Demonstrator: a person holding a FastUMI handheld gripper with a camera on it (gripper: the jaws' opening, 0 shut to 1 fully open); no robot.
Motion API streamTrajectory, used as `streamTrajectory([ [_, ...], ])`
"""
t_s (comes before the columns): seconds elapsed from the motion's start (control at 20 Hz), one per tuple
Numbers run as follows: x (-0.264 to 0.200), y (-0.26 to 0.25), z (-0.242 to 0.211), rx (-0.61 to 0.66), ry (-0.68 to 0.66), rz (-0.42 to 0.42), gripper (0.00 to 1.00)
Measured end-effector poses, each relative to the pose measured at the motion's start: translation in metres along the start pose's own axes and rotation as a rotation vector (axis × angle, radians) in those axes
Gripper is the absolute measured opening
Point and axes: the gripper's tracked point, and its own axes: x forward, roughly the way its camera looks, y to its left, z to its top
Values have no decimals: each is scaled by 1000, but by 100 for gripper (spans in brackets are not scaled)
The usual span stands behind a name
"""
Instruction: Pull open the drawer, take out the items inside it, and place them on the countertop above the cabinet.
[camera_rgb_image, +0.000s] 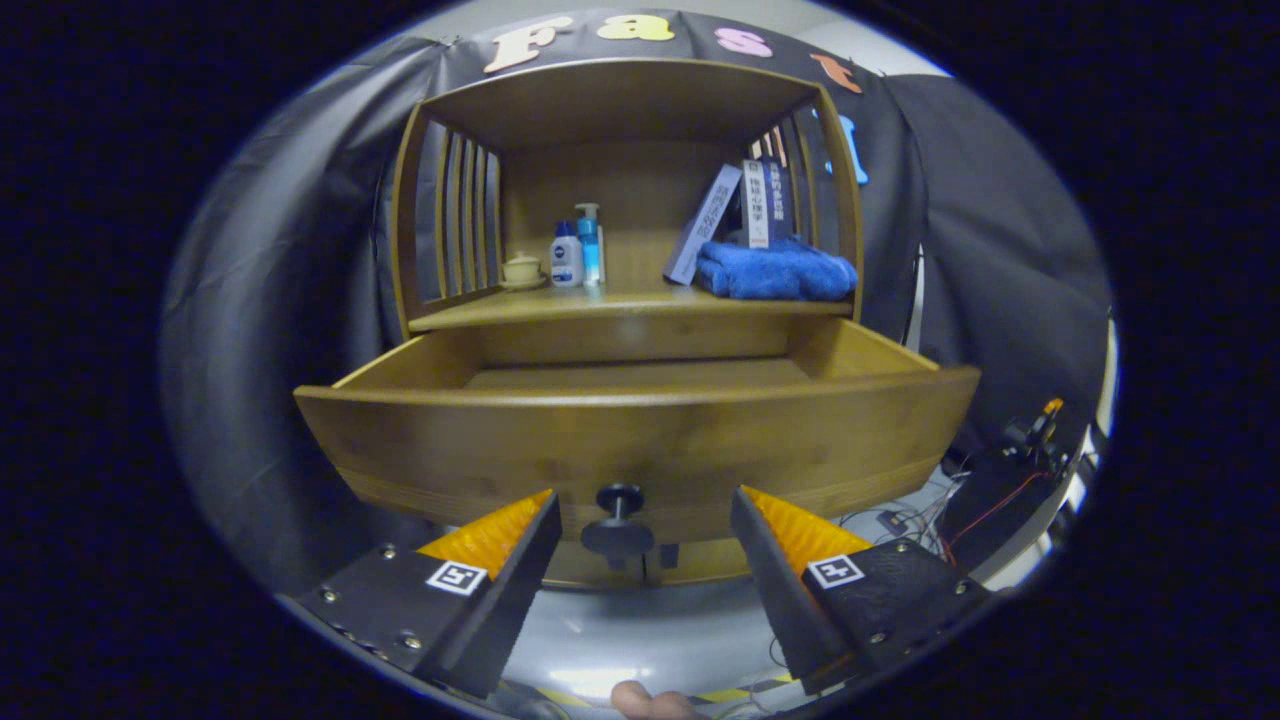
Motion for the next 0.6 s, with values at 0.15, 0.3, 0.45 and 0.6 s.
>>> streamTrajectory([
  [0.15,-7,-6,41,24,0,7,100],
  [0.3,5,-12,73,34,51,-4,100],
  [0.45,38,-16,88,39,141,-25,100],
  [0.6,68,-2,86,77,276,-8,100],
])
